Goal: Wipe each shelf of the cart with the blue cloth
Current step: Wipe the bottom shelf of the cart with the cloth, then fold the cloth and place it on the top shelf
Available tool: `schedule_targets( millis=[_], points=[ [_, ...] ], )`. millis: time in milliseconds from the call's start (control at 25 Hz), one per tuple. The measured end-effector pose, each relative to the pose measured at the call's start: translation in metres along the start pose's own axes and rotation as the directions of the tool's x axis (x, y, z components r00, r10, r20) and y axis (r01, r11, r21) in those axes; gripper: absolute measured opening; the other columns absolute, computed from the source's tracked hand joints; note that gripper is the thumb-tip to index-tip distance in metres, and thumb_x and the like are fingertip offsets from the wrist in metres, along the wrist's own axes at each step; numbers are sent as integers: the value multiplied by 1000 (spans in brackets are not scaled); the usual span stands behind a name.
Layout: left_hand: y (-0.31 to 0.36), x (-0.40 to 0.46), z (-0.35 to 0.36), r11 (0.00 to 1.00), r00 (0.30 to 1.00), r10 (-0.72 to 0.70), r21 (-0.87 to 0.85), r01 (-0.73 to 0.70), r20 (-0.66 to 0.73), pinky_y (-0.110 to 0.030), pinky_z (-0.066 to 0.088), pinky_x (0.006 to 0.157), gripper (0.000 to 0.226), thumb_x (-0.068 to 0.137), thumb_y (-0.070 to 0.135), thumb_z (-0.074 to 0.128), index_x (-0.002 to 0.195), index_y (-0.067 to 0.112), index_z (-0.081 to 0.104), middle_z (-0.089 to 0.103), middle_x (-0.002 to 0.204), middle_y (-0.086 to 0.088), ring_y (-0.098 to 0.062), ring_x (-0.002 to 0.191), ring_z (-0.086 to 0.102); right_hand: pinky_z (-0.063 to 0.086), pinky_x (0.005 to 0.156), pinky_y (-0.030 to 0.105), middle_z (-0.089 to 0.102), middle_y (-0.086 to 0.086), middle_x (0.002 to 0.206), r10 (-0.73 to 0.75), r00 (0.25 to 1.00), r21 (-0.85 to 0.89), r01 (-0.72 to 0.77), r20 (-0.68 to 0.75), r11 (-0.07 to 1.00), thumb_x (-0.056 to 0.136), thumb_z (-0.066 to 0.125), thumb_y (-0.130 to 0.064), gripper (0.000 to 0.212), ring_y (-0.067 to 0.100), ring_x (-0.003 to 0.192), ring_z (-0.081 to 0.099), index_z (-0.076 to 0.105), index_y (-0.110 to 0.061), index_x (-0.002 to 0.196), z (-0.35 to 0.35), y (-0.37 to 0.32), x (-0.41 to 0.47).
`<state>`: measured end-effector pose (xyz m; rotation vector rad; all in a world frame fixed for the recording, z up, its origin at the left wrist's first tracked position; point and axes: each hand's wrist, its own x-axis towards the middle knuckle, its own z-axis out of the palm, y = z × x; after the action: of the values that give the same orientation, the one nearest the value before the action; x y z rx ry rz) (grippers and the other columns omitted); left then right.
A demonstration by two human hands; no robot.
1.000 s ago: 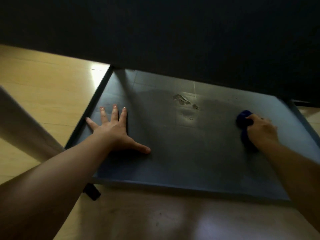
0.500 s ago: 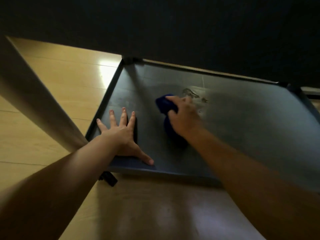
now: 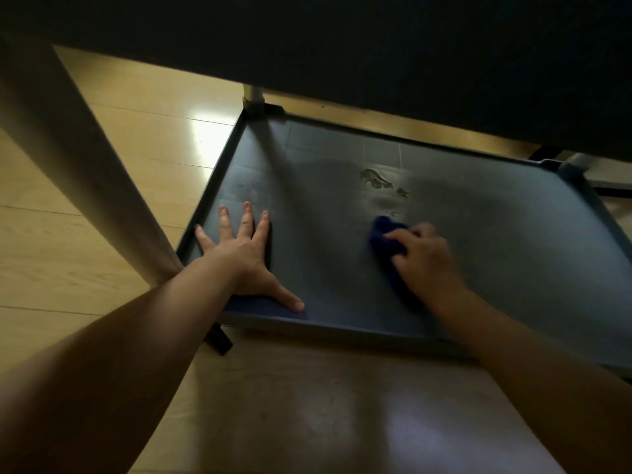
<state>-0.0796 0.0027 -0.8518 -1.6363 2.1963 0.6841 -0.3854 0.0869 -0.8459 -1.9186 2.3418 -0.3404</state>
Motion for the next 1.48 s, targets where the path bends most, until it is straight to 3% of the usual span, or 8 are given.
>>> schedule_targets(
  millis=[240, 520, 680, 760, 840, 1040, 1280, 1480],
  points=[
    [2, -3, -1, 1000, 1000, -10, 6, 10, -25, -79, -21, 109, 185, 9, 106, 59, 154, 37, -33, -46, 161, -3, -43, 142, -44, 48, 91, 47, 42, 16, 120, 327, 944, -46, -325, 36, 945, 96, 53, -19, 33, 42, 103, 51, 56, -26, 128, -27, 78, -10],
    [9, -23, 3, 984, 961, 175, 4, -178, -216, -58, -10, 123, 159, 42, 97, 73, 164, 28, -2, 2, 175, -5, -34, 158, -13, 49, 87, 40, 44, 21, 142, 477, 874, 376, -474, 92, 796, 82, 75, -22, 76, 40, 116, 54, 37, -19, 148, -39, 39, -3],
    [30, -68, -5, 848, 938, 196, -431, -308, -286, -45, 26, 120, 128, 61, 81, 82, 162, 32, 20, 24, 170, -1, -27, 155, 21, 56, 78, 39, 59, 12, 129, 308, 928, 651, -368, 211, 664, 78, 76, -16, 61, 31, 105, 61, 50, -18, 133, -51, -40, -16],
    [41, -93, -12, 657, 957, 156, -698, -285, -244, -35, 38, 109, 118, 67, 76, 82, 161, 32, 26, 32, 166, 2, -21, 148, 35, 58, 84, 45, 59, -2, 123, 199, 945, 717, -327, 260, 615, 73, 79, -19, 60, 24, 106, 63, 50, -31, 124, -63, -83, -35],
    [42, -134, -25, 473, 969, 156, -847, -244, -192, -24, 48, 97, 98, 78, 65, 82, 157, 31, 36, 50, 153, 5, -16, 135, 52, 61, 70, 30, 58, -17, 112, 47, 951, 769, -277, 307, 577, 67, 84, -28, 56, 9, 96, 66, 51, -45, 109, -89, -131, -66],
    [12, -273, -68, 313, 959, 121, -907, -282, -256, -49, 58, 99, 35, 96, 31, 75, 126, 19, 65, 76, 115, -3, -19, 106, 72, 60, 74, 21, 67, -17, 111, -252, 882, 792, -192, 399, 580, 64, 88, -32, 61, 2, 99, 68, 55, -37, 115, -189, -216, -145],
    [-34, -465, -175, 109, 981, 102, -978, -176, -165, -51, 59, 96, 45, 79, 47, 84, 117, 27, 70, 77, 114, -4, -23, 108, 73, 60, 84, 32, 63, -13, 123, -413, 714, 766, -268, 565, 584, 76, 83, -27, 65, 11, 113, 65, 51, -44, 130, -365, -304, -205],
    [-49, -575, -323, 50, 982, 38, -981, -187, -185, -47, 62, 81, 43, 67, 43, 93, 102, 28, 73, 77, 105, -11, -32, 96, 75, 61, 81, 34, 71, -4, 108, -448, 741, 796, -189, 500, 576, 79, 80, -27, 32, 13, 98, 71, 67, -33, 107, -535, -378, -207]
  ],
)
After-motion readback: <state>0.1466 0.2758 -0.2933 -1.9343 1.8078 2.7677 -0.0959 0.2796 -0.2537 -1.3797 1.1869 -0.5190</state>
